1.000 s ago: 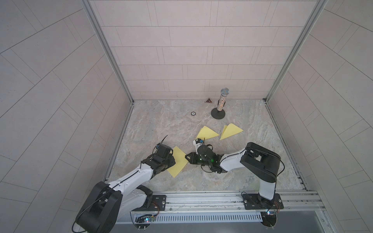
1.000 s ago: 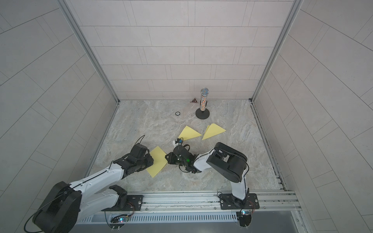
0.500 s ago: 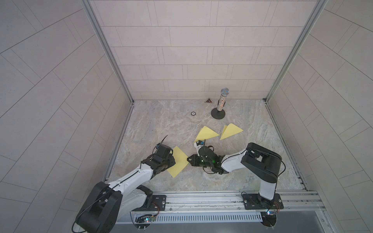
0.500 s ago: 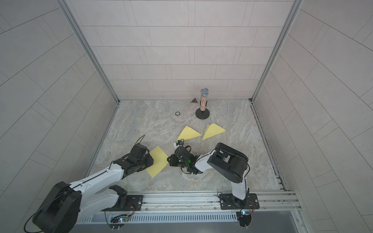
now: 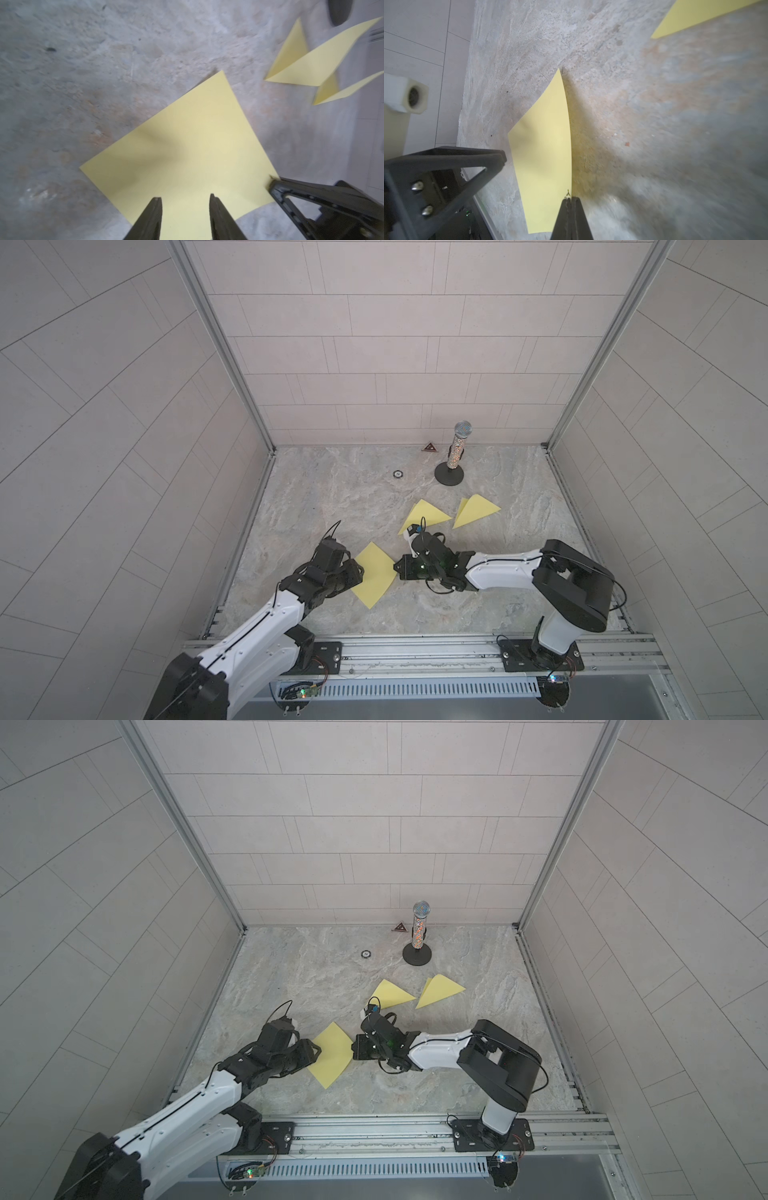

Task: Fold the square paper diagonally
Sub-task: Move the paper to the center of the board.

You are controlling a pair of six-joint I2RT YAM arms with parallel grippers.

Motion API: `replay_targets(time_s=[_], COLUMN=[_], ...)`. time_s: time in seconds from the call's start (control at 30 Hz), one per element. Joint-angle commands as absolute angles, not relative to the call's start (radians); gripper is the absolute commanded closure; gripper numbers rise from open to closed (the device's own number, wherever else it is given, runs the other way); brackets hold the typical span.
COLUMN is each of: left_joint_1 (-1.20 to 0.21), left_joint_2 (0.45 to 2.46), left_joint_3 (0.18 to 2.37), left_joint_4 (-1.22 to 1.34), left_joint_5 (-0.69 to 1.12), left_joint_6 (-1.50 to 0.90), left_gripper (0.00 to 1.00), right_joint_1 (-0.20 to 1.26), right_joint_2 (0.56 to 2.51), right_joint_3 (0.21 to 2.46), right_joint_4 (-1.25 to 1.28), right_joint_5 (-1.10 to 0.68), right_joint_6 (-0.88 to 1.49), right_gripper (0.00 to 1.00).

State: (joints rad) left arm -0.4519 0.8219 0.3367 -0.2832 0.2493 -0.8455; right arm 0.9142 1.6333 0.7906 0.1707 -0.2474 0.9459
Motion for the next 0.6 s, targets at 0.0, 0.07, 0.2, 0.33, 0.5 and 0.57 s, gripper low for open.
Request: replay_targets(time_s=[0.0, 0.07, 0.2, 0.33, 0.5, 0.57], left_joint_1=[-0.448, -0.449, -0.452, -0.461, -0.546, -0.601], left_joint_2=[0.709, 0.670, 0.679, 0.766, 0.901, 0.957], left_joint_3=[0.362, 0.366, 0.358, 0.337, 0.351, 0.363], left_joint_4=[-0.321, -0.321, -0.304, -0.222, -0.122, -0.091], left_joint_5=[0.339, 0.373, 0.417, 0.471, 0.468, 0.433], left_joint_6=[-0.828, -0.828, -0.828, -0.830, -0.821, -0.821], left_gripper=[0.53, 0.53, 0.57, 0.67, 0.70, 0.71], right_joint_1=[0.889, 0.867, 0.787, 0.702, 0.632, 0.626], right_joint_2=[1.532, 1.461, 1.296, 1.184, 1.186, 1.212], right_joint_3=[0.809, 0.792, 0.726, 0.687, 0.675, 0.686], right_joint_4=[-0.222, -0.363, -0.564, -0.676, -0.699, -0.704], right_joint_5=[-0.255, -0.234, -0.223, -0.197, -0.214, -0.219], right_joint_6=[0.815, 0.777, 0.701, 0.634, 0.584, 0.577], right_gripper=[1.00, 1.00, 1.00, 1.00, 1.00, 1.00])
